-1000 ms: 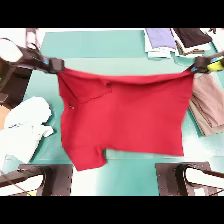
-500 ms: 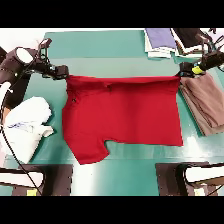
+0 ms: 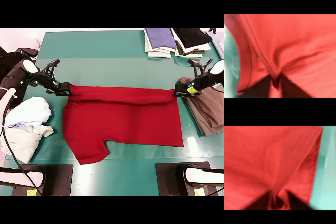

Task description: Fold the shirts.

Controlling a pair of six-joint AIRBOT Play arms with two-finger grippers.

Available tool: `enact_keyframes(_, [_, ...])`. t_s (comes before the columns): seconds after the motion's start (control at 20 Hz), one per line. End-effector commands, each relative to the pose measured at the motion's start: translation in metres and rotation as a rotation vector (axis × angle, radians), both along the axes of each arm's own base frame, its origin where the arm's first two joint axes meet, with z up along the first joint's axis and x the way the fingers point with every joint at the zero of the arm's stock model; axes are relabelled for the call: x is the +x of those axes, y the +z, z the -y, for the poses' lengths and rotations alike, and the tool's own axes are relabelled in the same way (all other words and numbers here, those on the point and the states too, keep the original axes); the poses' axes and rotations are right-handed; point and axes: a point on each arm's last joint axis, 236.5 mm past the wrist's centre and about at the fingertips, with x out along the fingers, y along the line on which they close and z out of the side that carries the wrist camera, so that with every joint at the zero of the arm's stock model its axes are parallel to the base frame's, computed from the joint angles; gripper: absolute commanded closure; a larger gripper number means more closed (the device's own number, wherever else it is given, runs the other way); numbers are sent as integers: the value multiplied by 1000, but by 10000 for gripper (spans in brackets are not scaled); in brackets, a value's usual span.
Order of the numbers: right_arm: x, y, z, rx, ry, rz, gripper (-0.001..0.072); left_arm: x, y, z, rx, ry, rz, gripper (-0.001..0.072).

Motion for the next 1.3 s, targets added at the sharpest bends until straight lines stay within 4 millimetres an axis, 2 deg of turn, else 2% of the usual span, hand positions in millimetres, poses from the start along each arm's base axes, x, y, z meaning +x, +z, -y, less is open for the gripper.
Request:
enact_keyframes(0.0, [-1, 8, -16, 134, -85, 32, 298, -18, -7, 0, -4, -4, -66, 183])
enact_keyframes(0.15, [-11, 47, -21, 162, -81, 93, 299, -44, 4, -8, 34, -28, -109, 180])
enact_keyframes(0.25, [-27, 73, -25, 145, -39, 149, 300, -75, 6, -9, 34, 3, -114, 180])
enact_keyframes(0.35, [-38, 94, -29, 134, -29, 201, 300, -123, -9, -10, 31, 42, -150, 180])
enact_keyframes(0.5, [-49, 119, -31, 114, -27, 286, 301, -205, -38, -10, 26, 70, -247, 179])
enact_keyframes(0.6, [-54, 126, -32, 107, -32, 321, 301, -240, -52, -10, 23, 100, -284, 179])
enact_keyframes(0.65, [-55, 125, -32, 105, -35, 326, 301, -250, -58, -9, 18, 117, -292, 179])
enact_keyframes(0.75, [-59, 121, -33, 108, -33, 314, 302, -259, -65, 2, -40, 140, -309, 179])
enact_keyframes(0.9, [-59, 121, -33, 109, -33, 314, 302, -251, -66, 26, -158, 159, -269, 180])
enact_keyframes(1.05, [-60, 121, -33, 109, -33, 313, 303, -248, -66, 44, -166, 114, -223, 181])
enact_keyframes(1.1, [-61, 121, -33, 109, -32, 309, 302, -249, -64, 50, -173, 98, -219, 267])
enact_keyframes(1.15, [-62, 119, -33, 107, -29, 301, 302, -250, -63, 54, -177, 86, -218, 407])
enact_keyframes(1.2, [-65, 118, -33, 102, -25, 289, 302, -250, -60, 55, -182, 82, -222, 511])
enact_keyframes(1.25, [-69, 113, -29, 82, -19, 267, 303, -248, -56, 55, -176, 69, -218, 664])
